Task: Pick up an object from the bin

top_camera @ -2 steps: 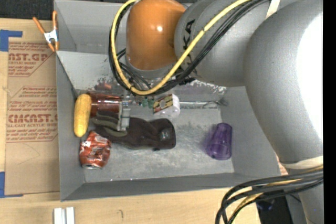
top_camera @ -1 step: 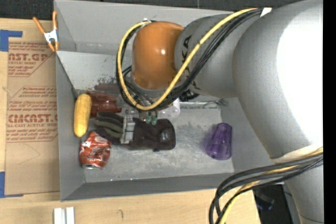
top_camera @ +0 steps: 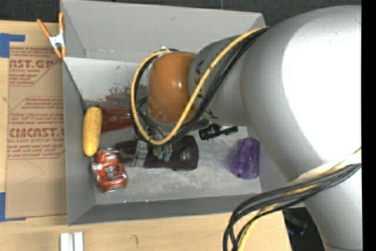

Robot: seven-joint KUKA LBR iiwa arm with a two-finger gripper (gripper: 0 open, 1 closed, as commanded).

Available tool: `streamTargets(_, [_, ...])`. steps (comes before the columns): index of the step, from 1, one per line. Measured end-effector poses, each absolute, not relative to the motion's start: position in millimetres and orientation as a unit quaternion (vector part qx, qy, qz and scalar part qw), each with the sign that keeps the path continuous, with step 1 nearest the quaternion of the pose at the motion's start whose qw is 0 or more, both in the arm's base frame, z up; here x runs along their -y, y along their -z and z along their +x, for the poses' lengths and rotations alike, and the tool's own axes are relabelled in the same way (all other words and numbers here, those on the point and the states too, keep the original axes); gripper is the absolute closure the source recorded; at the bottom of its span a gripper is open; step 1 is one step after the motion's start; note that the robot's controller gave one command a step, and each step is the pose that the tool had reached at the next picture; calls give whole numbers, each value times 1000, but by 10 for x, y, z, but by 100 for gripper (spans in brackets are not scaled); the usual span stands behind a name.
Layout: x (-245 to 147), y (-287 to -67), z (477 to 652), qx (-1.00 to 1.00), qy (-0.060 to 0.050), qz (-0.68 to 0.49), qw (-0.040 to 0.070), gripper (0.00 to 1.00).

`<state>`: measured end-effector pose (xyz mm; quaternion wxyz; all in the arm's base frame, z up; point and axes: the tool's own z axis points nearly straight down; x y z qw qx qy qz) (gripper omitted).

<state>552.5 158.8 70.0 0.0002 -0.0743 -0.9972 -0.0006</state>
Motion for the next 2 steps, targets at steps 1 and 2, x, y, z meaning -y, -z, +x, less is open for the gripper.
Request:
streamTargets(1, [-1588,-700,5525,997,1,-74,0,100])
streamTargets(2, [-1583,-721,5518,997,1,-74,1,100])
